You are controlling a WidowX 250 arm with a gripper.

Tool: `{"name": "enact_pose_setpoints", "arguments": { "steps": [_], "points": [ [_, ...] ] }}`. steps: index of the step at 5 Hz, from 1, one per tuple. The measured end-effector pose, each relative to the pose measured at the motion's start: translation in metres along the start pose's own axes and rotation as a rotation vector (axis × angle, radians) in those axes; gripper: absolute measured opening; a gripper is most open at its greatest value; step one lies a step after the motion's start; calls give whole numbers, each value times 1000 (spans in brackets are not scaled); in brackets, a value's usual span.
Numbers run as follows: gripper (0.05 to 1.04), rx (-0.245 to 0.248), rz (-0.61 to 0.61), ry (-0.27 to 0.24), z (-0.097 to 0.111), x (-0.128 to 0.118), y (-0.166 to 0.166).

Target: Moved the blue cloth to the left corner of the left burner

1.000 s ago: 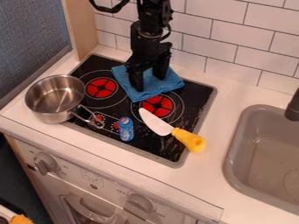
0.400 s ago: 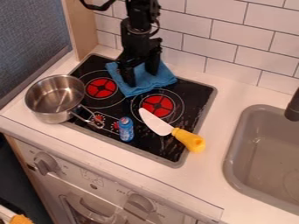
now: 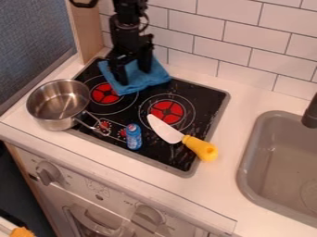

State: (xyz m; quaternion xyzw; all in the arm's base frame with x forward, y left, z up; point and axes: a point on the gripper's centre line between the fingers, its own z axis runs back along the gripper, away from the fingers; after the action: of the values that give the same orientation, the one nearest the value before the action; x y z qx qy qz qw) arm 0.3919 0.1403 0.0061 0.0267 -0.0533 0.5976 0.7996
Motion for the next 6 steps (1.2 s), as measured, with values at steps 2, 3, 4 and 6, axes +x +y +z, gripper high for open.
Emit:
{"name": "enact_pose_setpoints", "arguments": {
  "steps": [2,3,4,6],
  "points": [
    [1000,15,48,-15,-4,46,20],
    [999,33,62,-33,-5,59,32],
    [999,41,56,-38,-4,60,33],
    [999,53,49,-44,-2,57,39]
  ]
}}
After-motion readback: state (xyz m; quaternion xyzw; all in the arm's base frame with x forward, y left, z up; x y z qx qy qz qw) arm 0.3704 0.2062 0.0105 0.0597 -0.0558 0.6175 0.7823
